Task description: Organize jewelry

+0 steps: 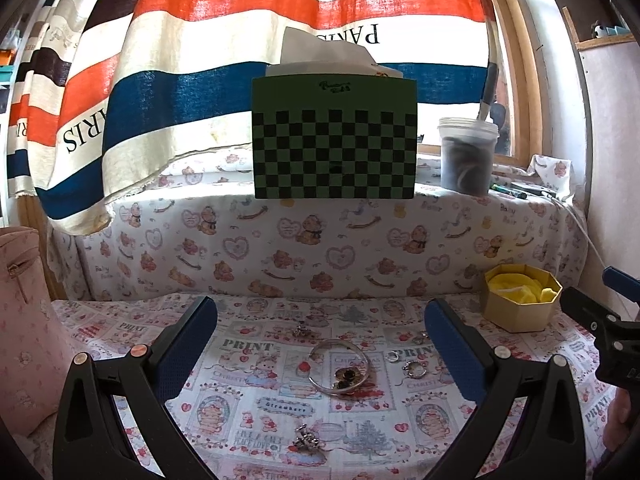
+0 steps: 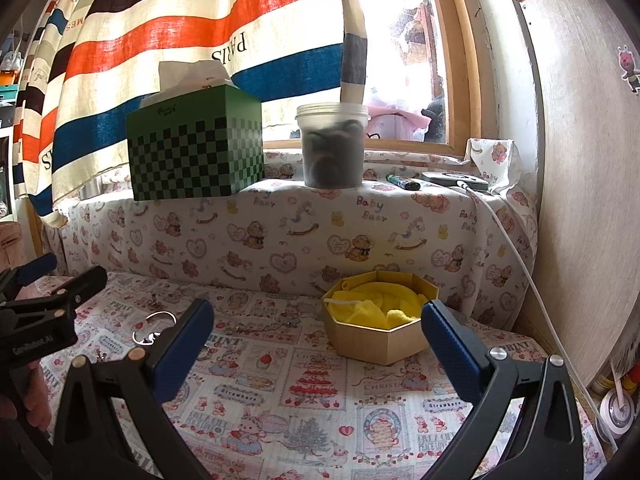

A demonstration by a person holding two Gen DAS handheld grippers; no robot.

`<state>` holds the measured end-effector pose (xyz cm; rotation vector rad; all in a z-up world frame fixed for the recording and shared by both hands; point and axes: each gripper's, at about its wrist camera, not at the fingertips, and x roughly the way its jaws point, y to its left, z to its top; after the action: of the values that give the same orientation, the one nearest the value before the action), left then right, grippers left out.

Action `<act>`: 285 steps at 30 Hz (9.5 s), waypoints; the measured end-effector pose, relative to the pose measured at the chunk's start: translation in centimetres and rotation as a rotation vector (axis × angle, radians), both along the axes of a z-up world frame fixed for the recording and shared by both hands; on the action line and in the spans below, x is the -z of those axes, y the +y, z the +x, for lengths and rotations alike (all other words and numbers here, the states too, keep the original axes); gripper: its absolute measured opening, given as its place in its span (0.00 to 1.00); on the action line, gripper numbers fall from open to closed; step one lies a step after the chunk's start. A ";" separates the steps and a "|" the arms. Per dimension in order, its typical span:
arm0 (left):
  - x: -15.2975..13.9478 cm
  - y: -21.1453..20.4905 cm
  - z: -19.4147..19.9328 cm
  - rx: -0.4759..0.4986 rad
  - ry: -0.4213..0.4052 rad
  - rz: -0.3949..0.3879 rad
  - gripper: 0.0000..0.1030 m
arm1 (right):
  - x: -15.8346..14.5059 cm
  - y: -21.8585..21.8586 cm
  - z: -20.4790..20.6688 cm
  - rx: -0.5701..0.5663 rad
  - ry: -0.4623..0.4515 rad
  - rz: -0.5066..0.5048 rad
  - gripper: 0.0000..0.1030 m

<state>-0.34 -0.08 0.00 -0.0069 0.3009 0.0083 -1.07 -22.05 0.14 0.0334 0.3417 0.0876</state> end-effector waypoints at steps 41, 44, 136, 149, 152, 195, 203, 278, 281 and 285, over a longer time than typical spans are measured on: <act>0.7 6.6 7.0 0.092 0.361 -0.174 0.99 | 0.3 -1.4 1.2 0.088 0.094 0.028 1.00; 2.5 7.5 8.4 0.117 0.510 -0.274 0.73 | 0.2 -1.5 1.1 0.117 0.088 0.030 1.00; -3.4 8.5 6.4 0.196 0.486 -0.093 0.59 | 2.7 -2.9 5.7 -0.076 0.424 0.212 0.87; -0.7 12.3 7.5 -0.033 0.359 -0.101 0.59 | 4.7 11.0 12.4 -0.318 0.707 0.027 0.22; -0.3 12.6 8.0 -0.049 0.368 -0.122 0.59 | 4.9 12.4 13.0 -0.276 0.707 -0.018 0.23; -10.1 -0.8 6.1 0.147 0.163 -0.031 0.59 | -5.7 -8.2 9.2 -0.144 0.324 0.344 0.18; -6.4 -10.7 12.3 0.273 0.347 -0.092 0.59 | -0.4 -14.3 12.3 -0.170 0.424 0.564 0.18; -4.2 0.2 2.9 -0.025 0.182 0.086 0.99 | -1.0 -3.8 7.2 -0.120 0.268 0.202 0.90; -3.0 1.3 4.0 -0.012 0.264 0.058 0.99 | -0.2 -2.9 7.5 -0.119 0.286 0.165 0.90; -2.0 1.7 5.0 -0.033 0.300 0.070 0.99 | 0.5 -2.0 7.5 -0.112 0.294 0.124 0.90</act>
<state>4.71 1.60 1.98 0.0596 0.6008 0.0532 6.44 -24.04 -0.35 0.1510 0.6316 0.2156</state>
